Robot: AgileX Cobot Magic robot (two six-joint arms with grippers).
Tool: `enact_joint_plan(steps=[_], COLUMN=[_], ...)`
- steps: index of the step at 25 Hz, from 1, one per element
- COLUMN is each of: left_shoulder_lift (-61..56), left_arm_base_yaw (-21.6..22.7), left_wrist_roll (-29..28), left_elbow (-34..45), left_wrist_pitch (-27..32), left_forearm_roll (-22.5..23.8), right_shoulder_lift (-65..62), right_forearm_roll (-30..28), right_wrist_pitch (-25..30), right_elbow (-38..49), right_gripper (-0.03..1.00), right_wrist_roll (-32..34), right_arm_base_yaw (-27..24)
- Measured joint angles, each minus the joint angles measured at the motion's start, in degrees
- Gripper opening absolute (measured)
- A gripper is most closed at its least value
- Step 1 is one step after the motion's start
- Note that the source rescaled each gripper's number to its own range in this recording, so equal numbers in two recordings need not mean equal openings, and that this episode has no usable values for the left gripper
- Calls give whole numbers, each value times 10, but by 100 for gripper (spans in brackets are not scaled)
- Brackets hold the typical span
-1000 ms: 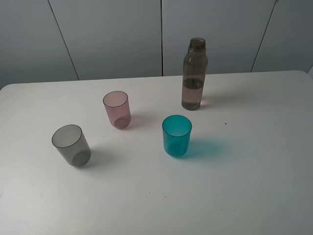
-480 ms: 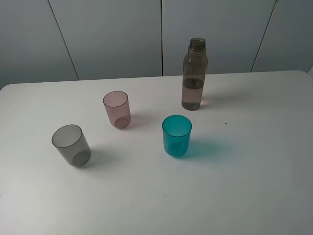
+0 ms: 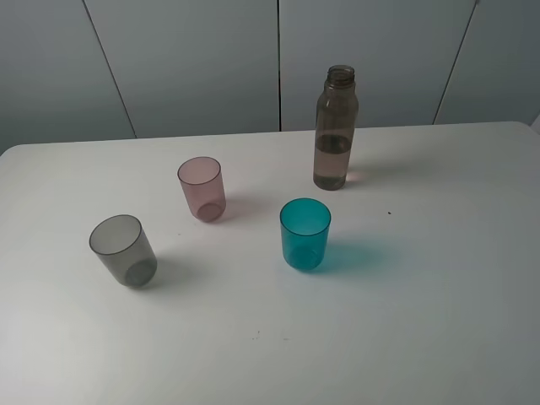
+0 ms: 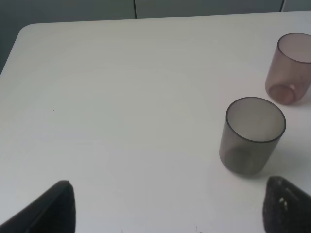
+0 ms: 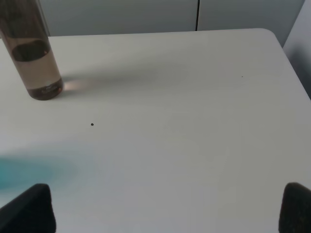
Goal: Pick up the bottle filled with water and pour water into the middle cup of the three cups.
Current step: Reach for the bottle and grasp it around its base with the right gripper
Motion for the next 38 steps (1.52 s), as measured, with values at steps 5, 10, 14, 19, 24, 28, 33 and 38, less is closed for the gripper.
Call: enact_joint_plan(steps=[5,10,14,19,24,28,33,38], left_shoulder_lift=[0,0,0,0,0,0,0,0], left_arm_base_yaw=[0,0,0,0,0,0,0,0], left_wrist_roll=[0,0,0,0,0,0,0,0], left_elbow=[0,0,0,0,0,0,0,0], left_wrist_pitch=[0,0,0,0,0,0,0,0], left_forearm_roll=[0,0,0,0,0,0,0,0], right_shoulder_lift=[70,195,301,431,549,631,719,800], right_forearm_roll=[0,0,13,48,61,69,69,69], right_wrist_pitch=[-60,-189,-304,-354,-416,-492,-557,-588], right_elbow=[-29,-78,-116,-138,-138,-138,-138,-138], right_gripper=[100,100,100,100,100,100,100,100], right_wrist_roll=[0,0,0,-26,-68,-82,-82,-82], right_arm_base_yaw=[0,-1,-1,-1,65,115,124,146])
